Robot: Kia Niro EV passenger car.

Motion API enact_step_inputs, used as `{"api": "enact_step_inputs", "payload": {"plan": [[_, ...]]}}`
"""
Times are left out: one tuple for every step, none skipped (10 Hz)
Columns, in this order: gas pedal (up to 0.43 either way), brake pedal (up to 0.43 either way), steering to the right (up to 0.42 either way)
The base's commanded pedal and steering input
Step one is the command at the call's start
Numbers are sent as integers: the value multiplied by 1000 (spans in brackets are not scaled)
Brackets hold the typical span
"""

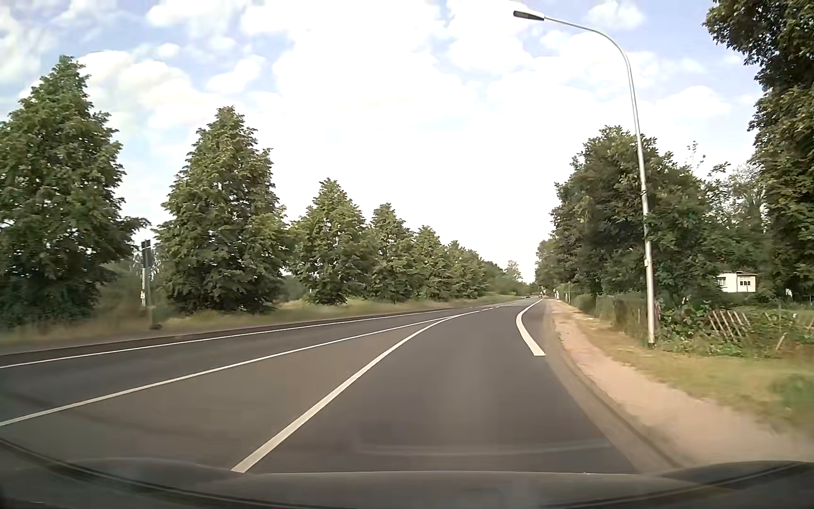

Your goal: Follow the waypoints while adhering to traffic rules and regulations

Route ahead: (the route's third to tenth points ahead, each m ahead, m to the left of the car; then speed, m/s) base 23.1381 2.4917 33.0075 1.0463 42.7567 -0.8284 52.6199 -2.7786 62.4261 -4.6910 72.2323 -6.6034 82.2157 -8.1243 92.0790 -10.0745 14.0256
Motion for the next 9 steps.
{"api": "enact_step_inputs", "payload": {"plan": [[59,30,38],[59,30,37],[59,30,35],[59,30,32],[59,30,31],[59,30,31],[59,30,31],[59,30,30],[59,24,28]]}}
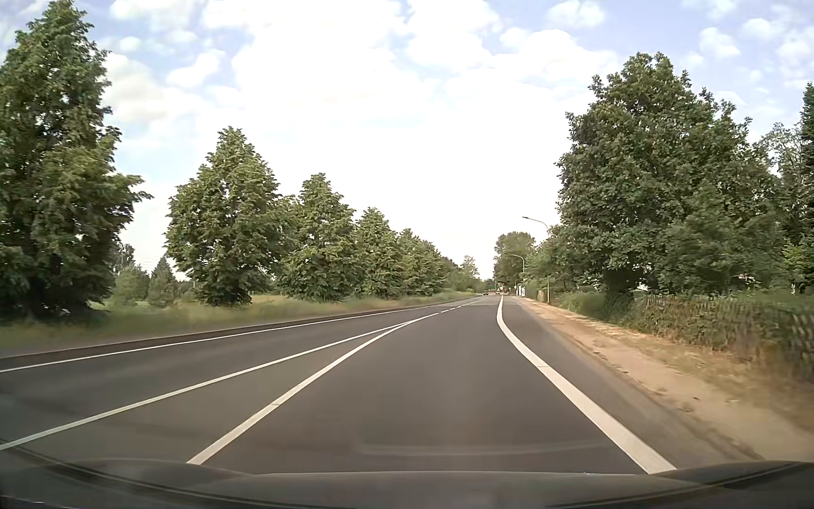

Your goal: Follow the waypoints while adhering to traffic rules and regulations

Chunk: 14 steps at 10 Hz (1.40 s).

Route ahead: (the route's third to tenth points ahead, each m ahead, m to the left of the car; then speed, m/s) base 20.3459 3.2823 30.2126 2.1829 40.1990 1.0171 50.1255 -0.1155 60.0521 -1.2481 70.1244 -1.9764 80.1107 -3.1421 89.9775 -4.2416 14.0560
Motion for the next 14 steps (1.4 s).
{"api": "enact_step_inputs", "payload": {"plan": [[59,30,27],[59,30,23],[59,30,22],[59,30,20],[59,24,19],[59,30,19],[59,24,18],[59,30,17],[59,24,17],[59,30,17],[59,24,17],[59,30,16],[59,30,14],[59,24,12]]}}
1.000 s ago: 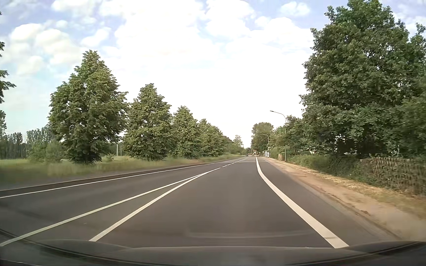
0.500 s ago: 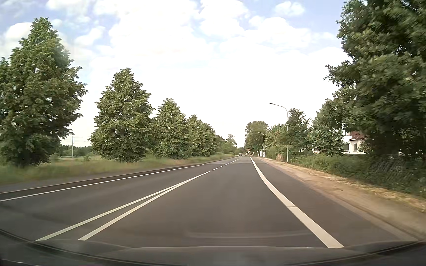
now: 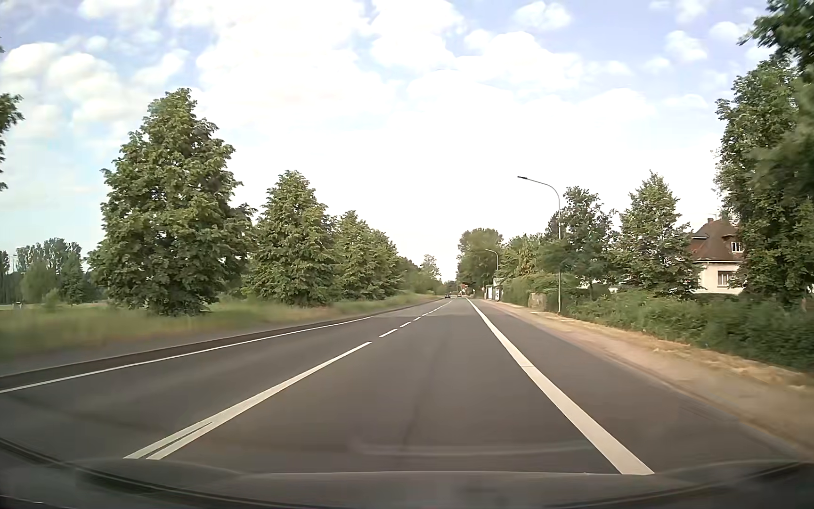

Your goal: Follow the waypoints while adhering to traffic rules and regulations

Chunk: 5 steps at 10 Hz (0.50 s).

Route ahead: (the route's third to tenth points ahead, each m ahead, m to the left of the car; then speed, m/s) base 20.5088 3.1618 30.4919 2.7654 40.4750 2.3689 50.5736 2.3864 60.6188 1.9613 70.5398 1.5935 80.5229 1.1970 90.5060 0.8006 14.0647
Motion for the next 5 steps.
{"api": "enact_step_inputs", "payload": {"plan": [[59,30,12],[59,24,12],[59,30,12],[59,30,12],[59,30,12]]}}
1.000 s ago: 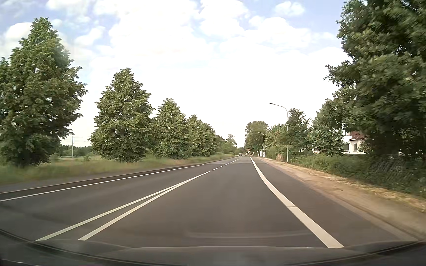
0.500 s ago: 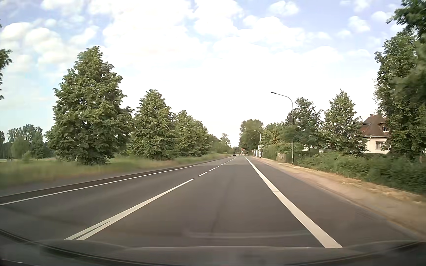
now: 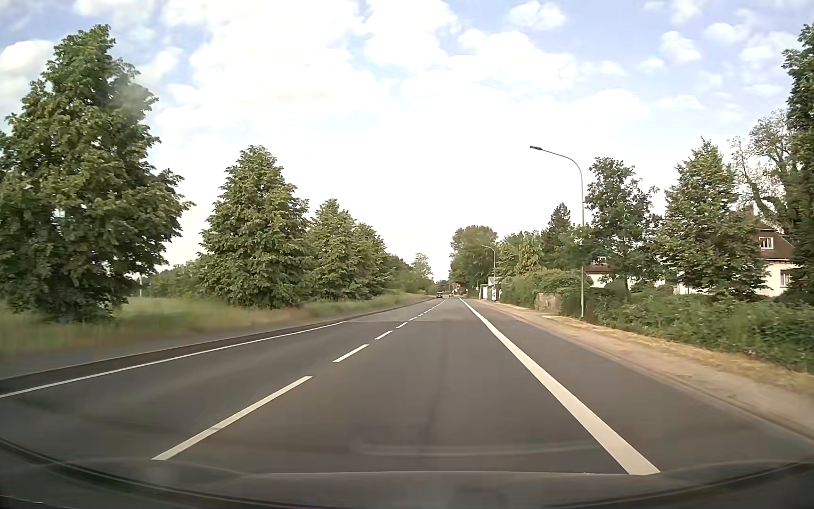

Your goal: Follow the waypoints while adhering to traffic rules and regulations

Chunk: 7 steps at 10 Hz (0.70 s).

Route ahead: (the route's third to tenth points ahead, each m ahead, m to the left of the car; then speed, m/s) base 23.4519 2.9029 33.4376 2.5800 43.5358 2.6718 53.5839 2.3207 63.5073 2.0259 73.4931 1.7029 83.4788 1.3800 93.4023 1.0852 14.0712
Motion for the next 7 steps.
{"api": "enact_step_inputs", "payload": {"plan": [[59,30,12],[59,30,12],[59,30,12],[47,30,11],[47,30,11],[47,30,11],[47,24,10]]}}
